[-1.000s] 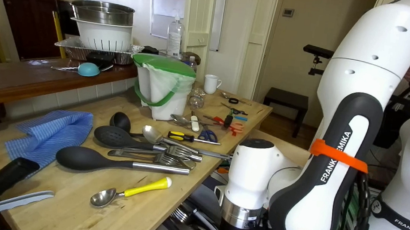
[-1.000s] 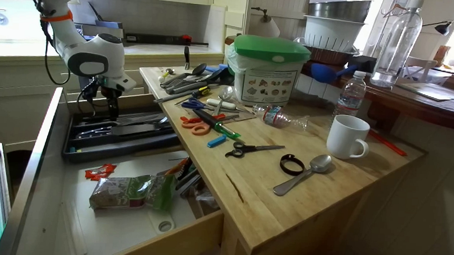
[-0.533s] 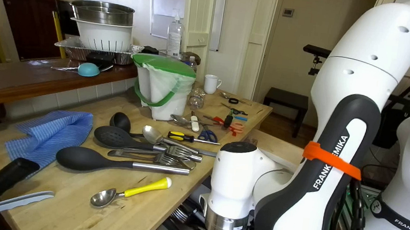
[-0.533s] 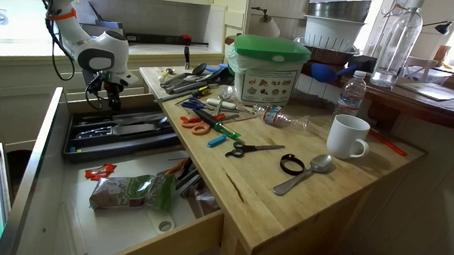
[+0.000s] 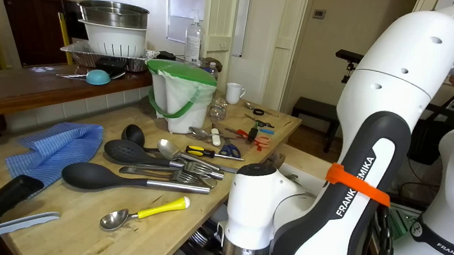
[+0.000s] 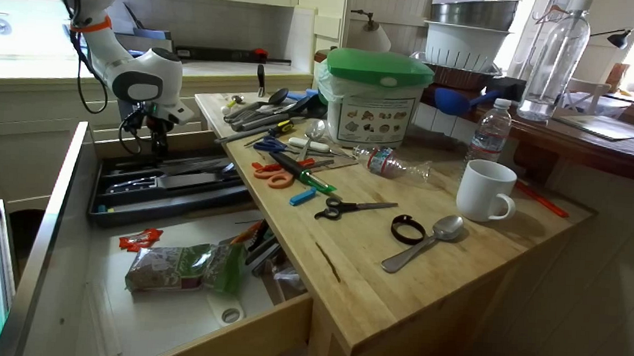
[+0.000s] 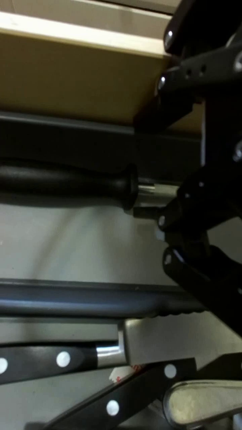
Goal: Remove the knife sharpener from the drawer
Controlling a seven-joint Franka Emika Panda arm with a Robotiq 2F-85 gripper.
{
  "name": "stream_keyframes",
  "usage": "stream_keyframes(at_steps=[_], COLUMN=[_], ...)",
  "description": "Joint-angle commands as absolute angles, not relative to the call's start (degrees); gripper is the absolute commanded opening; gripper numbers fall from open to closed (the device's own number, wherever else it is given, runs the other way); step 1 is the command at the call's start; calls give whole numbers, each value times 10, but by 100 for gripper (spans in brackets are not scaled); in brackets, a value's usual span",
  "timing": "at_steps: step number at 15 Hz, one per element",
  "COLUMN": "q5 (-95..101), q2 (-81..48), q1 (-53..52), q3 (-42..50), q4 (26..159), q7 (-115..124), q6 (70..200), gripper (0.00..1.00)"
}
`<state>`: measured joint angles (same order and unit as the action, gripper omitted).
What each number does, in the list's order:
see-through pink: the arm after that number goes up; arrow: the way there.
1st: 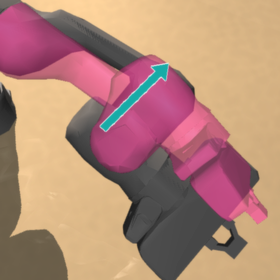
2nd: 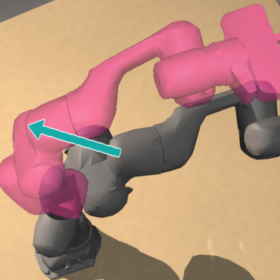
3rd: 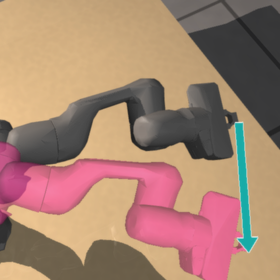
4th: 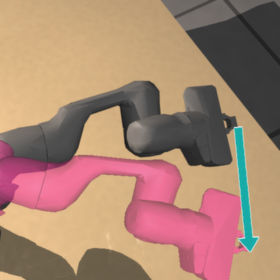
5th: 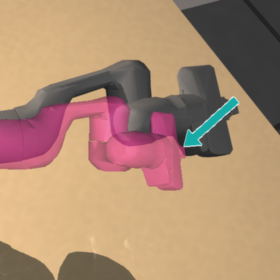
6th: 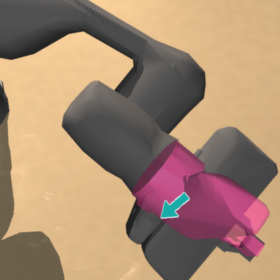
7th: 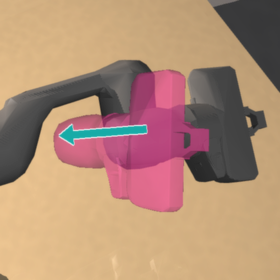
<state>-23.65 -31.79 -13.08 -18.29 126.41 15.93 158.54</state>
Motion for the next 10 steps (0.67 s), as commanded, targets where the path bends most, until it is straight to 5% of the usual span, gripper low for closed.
stream_keyframes(at_steps=[1,8,9,10], q5=[-267,-320,-321,-318], q2=[-320,-317,-316,-316], q1=[-132,-97,-90,-83], q3=[-198,-258,-268,-272], q4=[1272,1330,1335,1337], q7=[167,163,162,162], q6=[1627,1755,1766,1765], gripper=[62,65,88,89])
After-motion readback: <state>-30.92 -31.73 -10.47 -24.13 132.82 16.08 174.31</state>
